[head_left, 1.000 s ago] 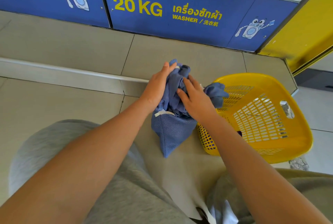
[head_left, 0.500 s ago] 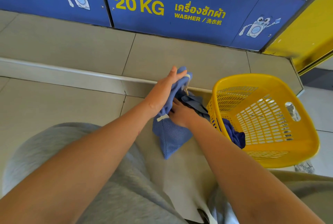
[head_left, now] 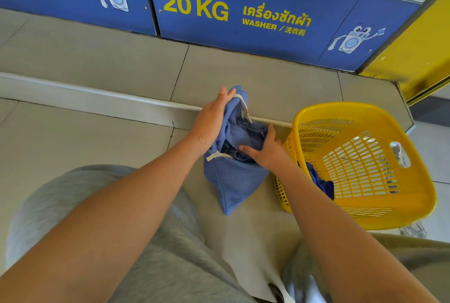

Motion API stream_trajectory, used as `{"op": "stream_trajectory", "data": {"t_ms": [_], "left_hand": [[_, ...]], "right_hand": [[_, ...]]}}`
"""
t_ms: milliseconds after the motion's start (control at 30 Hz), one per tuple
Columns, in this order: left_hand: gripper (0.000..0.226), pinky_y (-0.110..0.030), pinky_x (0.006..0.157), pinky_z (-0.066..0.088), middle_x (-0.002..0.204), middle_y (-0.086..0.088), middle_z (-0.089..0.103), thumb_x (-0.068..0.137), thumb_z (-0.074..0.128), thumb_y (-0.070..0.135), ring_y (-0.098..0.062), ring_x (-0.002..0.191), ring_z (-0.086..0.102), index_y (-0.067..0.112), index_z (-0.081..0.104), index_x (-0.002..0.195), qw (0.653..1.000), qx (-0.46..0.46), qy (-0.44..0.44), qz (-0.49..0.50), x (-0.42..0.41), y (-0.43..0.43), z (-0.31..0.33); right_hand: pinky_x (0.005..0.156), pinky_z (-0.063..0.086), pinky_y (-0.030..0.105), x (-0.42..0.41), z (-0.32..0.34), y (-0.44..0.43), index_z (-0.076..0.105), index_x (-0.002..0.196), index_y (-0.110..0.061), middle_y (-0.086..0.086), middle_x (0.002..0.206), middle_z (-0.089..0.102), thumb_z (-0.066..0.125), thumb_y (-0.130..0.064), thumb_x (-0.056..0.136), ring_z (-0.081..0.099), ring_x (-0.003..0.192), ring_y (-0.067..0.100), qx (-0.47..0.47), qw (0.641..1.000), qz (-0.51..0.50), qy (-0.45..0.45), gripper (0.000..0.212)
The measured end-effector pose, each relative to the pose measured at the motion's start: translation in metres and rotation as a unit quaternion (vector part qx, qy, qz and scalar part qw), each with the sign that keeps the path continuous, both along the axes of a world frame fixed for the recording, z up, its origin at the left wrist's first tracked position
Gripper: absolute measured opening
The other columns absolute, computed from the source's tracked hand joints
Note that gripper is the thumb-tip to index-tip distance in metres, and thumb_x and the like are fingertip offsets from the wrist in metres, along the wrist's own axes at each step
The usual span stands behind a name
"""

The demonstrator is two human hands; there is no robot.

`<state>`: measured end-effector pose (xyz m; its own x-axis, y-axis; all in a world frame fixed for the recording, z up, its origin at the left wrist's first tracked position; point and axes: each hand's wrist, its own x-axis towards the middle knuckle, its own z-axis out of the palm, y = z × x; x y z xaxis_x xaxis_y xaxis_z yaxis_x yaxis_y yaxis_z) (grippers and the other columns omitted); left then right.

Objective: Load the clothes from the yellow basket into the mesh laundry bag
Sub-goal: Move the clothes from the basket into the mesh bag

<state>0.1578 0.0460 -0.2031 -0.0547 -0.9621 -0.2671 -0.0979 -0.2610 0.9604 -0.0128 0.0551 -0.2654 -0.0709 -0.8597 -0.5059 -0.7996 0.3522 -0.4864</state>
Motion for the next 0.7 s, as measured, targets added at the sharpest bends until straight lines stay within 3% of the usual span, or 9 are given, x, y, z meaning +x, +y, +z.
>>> {"op": "stream_trajectory", "data": {"t_ms": [100, 200, 367, 433, 500, 533, 600, 700], "left_hand": [[0.055, -0.040, 0.119, 0.025, 0.151, 0.007, 0.041, 0.100, 0.017, 0.054, -0.011, 0.139, 0.037, 0.033, 0.045, 0.143, 1.000, -0.001, -0.010, -0.002, 0.004, 0.001, -0.001], [0.055, -0.040, 0.118, 0.026, 0.151, 0.006, 0.042, 0.100, 0.017, 0.054, -0.012, 0.137, 0.039, 0.033, 0.045, 0.143, 1.000, -0.001, -0.007, -0.008, 0.005, 0.003, -0.001], [0.054, -0.040, 0.116, 0.030, 0.148, 0.003, 0.046, 0.099, 0.019, 0.056, -0.014, 0.134, 0.044, 0.035, 0.049, 0.139, 1.000, 0.011, 0.006, -0.015, 0.005, 0.005, 0.003], [0.053, -0.039, 0.116, 0.032, 0.147, 0.001, 0.047, 0.100, 0.020, 0.055, -0.014, 0.132, 0.046, 0.035, 0.050, 0.139, 1.000, 0.018, 0.019, -0.014, 0.004, 0.004, 0.006], [0.053, -0.038, 0.117, 0.029, 0.149, 0.001, 0.044, 0.100, 0.020, 0.055, -0.014, 0.134, 0.043, 0.035, 0.050, 0.139, 0.999, 0.020, 0.024, -0.022, 0.003, 0.005, 0.006], [0.053, -0.037, 0.117, 0.027, 0.151, 0.001, 0.041, 0.100, 0.020, 0.054, -0.014, 0.136, 0.041, 0.035, 0.049, 0.140, 0.999, 0.021, 0.028, -0.025, 0.002, 0.005, 0.005], [0.053, -0.035, 0.117, 0.025, 0.153, 0.000, 0.037, 0.101, 0.019, 0.052, -0.014, 0.138, 0.037, 0.033, 0.046, 0.142, 0.999, 0.024, 0.033, -0.031, 0.002, 0.006, 0.006], [0.054, -0.041, 0.118, 0.023, 0.154, -0.002, 0.036, 0.101, 0.018, 0.053, -0.017, 0.140, 0.035, 0.033, 0.046, 0.142, 0.998, 0.034, 0.034, -0.032, 0.001, 0.002, 0.009]], "right_hand": [[0.078, 0.047, 0.040, -0.001, 0.000, 0.002, 0.037, 0.128, -0.006, 0.022, 0.125, 0.056, 0.063, -0.046, 0.087, 0.057, 0.111, 0.041, -0.040, 0.995, 0.027, 0.091, 0.063], [0.072, 0.045, 0.039, 0.004, 0.008, 0.001, 0.047, 0.121, -0.011, 0.018, 0.113, 0.064, 0.055, -0.037, 0.093, 0.060, 0.102, 0.042, -0.106, 0.978, 0.113, 0.139, 0.039], [0.064, 0.035, 0.033, 0.025, 0.013, -0.002, 0.051, 0.099, -0.010, 0.005, 0.093, 0.057, 0.056, -0.022, 0.090, 0.051, 0.084, 0.027, -0.278, 0.951, 0.131, -0.029, 0.016], [0.068, 0.039, 0.037, 0.033, 0.004, -0.001, 0.050, 0.098, -0.009, 0.008, 0.096, 0.053, 0.052, -0.021, 0.087, 0.049, 0.086, 0.029, -0.308, 0.940, 0.141, -0.048, 0.016], [0.083, 0.044, 0.038, 0.038, -0.008, 0.003, 0.052, 0.108, -0.009, 0.010, 0.110, 0.053, 0.044, -0.028, 0.088, 0.050, 0.099, 0.031, -0.302, 0.939, 0.149, -0.063, 0.029], [0.098, 0.042, 0.038, 0.041, -0.012, 0.005, 0.052, 0.119, -0.011, 0.009, 0.124, 0.052, 0.038, -0.034, 0.090, 0.048, 0.114, 0.029, -0.286, 0.942, 0.154, -0.079, 0.039], [0.118, 0.022, 0.032, 0.044, -0.020, 0.010, 0.039, 0.143, -0.017, 0.002, 0.152, 0.036, 0.028, -0.045, 0.094, 0.028, 0.142, 0.019, -0.261, 0.945, 0.175, -0.092, 0.058], [0.121, 0.018, 0.035, 0.046, -0.026, 0.010, 0.024, 0.152, -0.022, -0.004, 0.160, 0.021, 0.025, -0.049, 0.096, 0.013, 0.149, 0.011, -0.272, 0.940, 0.180, -0.097, 0.062]]}}
